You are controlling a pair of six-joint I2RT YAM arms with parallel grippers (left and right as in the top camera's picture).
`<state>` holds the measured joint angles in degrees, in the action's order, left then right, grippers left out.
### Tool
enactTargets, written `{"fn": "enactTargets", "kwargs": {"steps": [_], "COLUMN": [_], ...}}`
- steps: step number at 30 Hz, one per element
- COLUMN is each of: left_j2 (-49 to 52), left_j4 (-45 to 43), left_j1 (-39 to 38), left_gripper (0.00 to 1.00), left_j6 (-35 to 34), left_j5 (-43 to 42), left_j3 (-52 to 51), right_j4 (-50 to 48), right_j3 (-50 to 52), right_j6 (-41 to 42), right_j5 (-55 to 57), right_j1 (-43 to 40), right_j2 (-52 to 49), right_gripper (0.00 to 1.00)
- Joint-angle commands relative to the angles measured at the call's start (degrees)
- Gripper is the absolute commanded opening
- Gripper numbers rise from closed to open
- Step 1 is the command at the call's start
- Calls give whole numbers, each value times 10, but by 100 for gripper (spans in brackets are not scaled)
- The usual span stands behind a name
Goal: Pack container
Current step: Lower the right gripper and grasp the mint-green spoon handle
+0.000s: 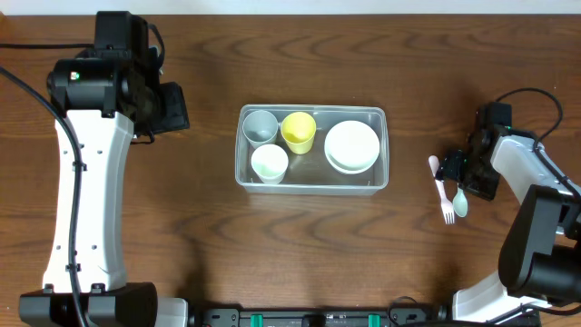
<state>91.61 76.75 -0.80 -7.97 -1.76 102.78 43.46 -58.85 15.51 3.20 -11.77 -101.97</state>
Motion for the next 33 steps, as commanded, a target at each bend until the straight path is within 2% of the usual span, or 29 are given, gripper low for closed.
{"fn": "enactTargets", "kwargs": {"steps": [1, 4, 21, 33], "left_j2": [2, 2, 2, 2], "left_j4": [4, 4, 4, 4], "left_j1": [1, 1, 1, 1], "left_gripper": [58, 58, 58, 58], "left_j6": [-5, -5, -5, -5], "left_j5": [-2, -2, -2, -2], "left_j3": [-3, -3, -3, -3], "right_j4": [-9, -20, -30, 4], "right_j3": [6, 6, 6, 6], "right_j6": [-10, -30, -30, -27], "right_j5": [-6, -48, -82, -44], "right_j1": [-3, -3, -43, -59], "right_j2": [-8, -8, -8, -8], "right_gripper": [77, 77, 77, 77]}}
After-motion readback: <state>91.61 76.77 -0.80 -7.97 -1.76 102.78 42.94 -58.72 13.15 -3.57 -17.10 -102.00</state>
